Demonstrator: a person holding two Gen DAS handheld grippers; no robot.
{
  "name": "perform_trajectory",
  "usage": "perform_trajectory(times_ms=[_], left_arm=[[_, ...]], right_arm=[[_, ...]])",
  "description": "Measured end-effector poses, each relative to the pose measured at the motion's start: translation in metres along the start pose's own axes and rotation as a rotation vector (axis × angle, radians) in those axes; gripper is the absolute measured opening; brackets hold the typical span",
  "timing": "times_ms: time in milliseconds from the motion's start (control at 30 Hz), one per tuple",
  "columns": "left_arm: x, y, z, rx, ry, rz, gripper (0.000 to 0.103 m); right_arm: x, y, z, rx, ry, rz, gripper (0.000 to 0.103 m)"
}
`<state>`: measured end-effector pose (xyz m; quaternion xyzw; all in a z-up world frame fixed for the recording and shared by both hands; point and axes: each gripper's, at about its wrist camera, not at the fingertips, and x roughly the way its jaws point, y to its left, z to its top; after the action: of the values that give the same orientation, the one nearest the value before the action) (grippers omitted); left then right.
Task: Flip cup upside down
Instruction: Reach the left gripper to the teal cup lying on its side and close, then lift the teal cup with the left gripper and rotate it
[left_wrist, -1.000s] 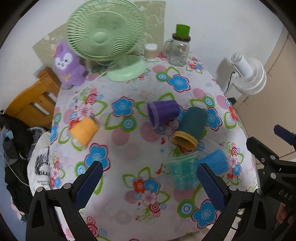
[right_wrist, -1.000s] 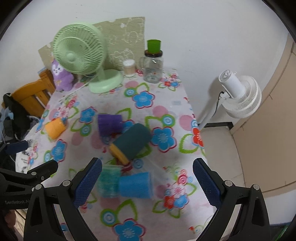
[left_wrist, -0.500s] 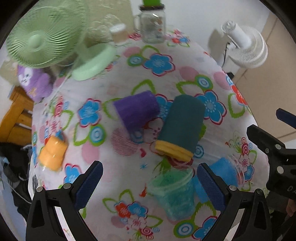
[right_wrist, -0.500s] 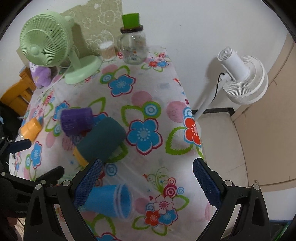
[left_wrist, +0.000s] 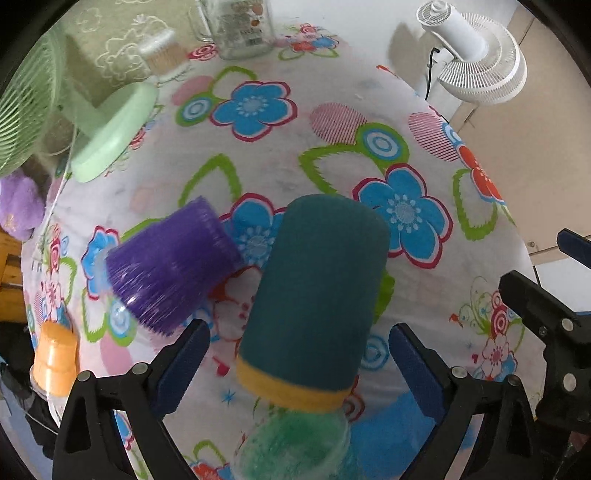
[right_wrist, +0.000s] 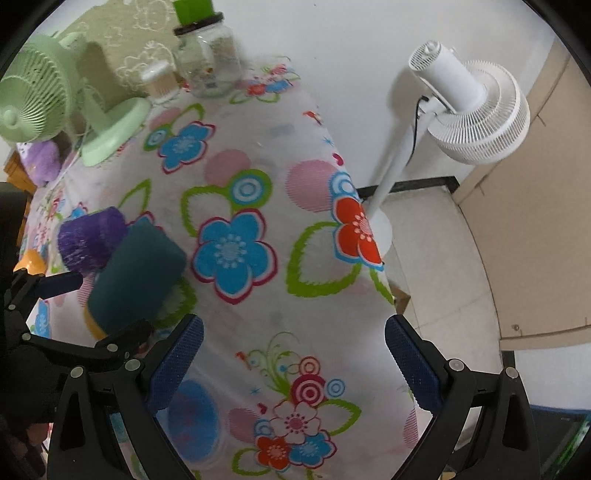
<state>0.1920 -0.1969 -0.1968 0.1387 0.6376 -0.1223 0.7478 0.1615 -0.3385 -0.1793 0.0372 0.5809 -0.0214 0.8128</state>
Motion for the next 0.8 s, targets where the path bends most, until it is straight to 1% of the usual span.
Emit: perform_trajectory(times_ms=[67, 267, 333, 400, 467, 600, 700, 800], left_arm=[[0.006, -0.001, 0.004, 0.005, 0.004, -0.001, 0.097], [0.025, 0.000, 0.008, -0.004, 0.046, -0.008, 0.090], [0.029, 0.000, 0.009, -0.004, 0.053, -0.015, 0.082], [0.031, -0.001, 0.009, -0.002, 0.058, -0.024, 0.077], [0.032, -0.001, 0.011, -0.005, 0.057, -0.030, 0.076], [0.030, -0.005, 0.011, 0.006, 0.049, -0.005, 0.075], [0.018, -0.003, 0.004, 0.007, 0.024, -0.016, 0.074], [0.005, -0.001, 0.003, -0.001, 0.000, -0.014, 0.073]], right_arm=[[0.006, -0.003, 0.001, 0.009, 0.011, -0.004, 0.100], [0.019, -0.005, 0.003, 0.017, 0.036, -0.002, 0.100], [0.022, -0.004, 0.003, 0.016, 0.039, 0.000, 0.100], [0.024, -0.003, 0.002, 0.015, 0.044, 0.001, 0.100], [0.026, -0.002, 0.001, 0.015, 0.049, 0.001, 0.100], [0.026, 0.000, -0.001, 0.013, 0.054, 0.005, 0.100], [0.021, 0.002, -0.002, 0.004, 0.047, 0.002, 0.100], [0.013, 0.002, -0.002, 0.004, 0.032, 0.001, 0.100]])
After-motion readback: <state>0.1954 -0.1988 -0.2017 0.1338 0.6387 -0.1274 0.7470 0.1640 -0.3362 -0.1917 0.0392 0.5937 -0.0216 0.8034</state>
